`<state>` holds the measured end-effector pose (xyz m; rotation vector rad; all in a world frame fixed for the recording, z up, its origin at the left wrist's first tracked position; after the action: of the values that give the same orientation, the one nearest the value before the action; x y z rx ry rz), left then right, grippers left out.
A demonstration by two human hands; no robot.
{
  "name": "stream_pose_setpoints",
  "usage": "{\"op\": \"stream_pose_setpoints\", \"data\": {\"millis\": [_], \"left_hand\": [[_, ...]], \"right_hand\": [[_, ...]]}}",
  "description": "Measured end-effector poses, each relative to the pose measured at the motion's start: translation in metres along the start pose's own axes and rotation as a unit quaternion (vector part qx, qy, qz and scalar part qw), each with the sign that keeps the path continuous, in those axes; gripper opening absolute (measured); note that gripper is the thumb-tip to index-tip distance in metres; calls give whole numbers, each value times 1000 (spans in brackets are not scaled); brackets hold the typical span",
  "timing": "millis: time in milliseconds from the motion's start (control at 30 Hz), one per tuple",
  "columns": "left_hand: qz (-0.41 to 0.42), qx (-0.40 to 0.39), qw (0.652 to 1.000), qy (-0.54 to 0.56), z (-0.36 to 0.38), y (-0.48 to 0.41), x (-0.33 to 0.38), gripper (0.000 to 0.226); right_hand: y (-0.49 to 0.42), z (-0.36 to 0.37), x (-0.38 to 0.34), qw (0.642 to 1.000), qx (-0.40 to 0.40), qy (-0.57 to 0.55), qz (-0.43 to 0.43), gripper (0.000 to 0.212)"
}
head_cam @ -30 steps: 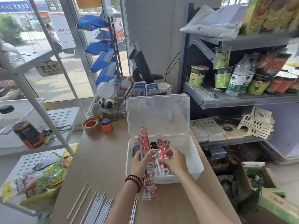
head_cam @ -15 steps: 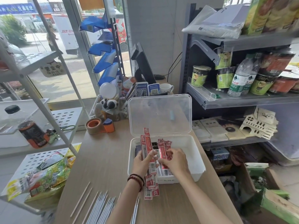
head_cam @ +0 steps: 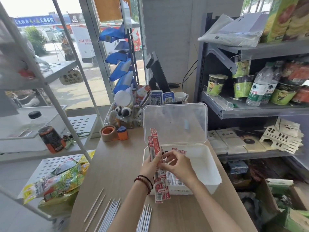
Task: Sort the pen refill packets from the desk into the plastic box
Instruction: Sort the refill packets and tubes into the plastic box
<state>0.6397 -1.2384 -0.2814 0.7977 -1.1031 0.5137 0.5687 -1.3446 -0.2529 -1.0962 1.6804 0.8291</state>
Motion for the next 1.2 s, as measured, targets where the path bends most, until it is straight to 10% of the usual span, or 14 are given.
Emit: {"op": "stream_pose_setpoints", "data": {"millis": [433,667,1200], "left_hand": [[-29,-111,993,41,22,9,1,26],[-13,-7,989,-145,4,3,-4,31],[58,17,983,-176,-2,3,-14,28]], "right_hand": [[-5,-8,11,999,-3,-8,43,41],[5,-19,27,997,26,-7,71,38],[11,-28,58,984,21,151,92,69]]}}
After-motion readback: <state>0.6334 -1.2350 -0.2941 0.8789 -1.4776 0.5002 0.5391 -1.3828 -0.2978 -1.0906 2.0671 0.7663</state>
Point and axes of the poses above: each hand's wrist, its own y-axis away from the middle knuckle, its own z-axis out of the palm, x = y × z, the point moved 7 cm from there along -y, towards the middle knuckle, and after that the axes turned 7 degrees about -x, right-handed, at the moved point
